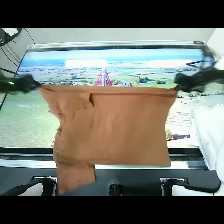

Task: Fold the shirts.

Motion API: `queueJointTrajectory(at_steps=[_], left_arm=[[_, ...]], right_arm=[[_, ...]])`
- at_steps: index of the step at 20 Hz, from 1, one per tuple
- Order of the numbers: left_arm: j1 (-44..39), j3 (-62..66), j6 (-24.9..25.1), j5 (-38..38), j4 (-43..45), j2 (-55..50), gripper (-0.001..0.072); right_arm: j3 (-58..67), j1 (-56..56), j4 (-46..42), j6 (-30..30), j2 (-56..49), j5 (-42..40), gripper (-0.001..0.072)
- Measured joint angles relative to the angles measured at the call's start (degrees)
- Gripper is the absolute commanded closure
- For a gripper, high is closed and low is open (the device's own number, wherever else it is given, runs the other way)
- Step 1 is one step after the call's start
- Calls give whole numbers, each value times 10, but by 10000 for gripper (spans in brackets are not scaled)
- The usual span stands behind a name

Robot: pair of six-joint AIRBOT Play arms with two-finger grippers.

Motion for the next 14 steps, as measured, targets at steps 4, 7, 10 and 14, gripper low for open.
queueJointTrajectory(at_steps=[4, 7, 10, 14], left_arm=[[0, -21, 12, 116, -72, -118, 683], [-9, -10, 28, 184, -140, -179, 683], [-14, -5, 71, 191, -168, -197, 683], [-6, -5, 92, 67, -141, -198, 684]], right_arm=[[-13, 17, 19, 67, -88, -201, 668], [-16, 19, 27, 99, -117, -296, 668], [-17, 14, 25, 102, -123, -302, 667], [-20, 7, -18, 34, -119, -145, 666]])
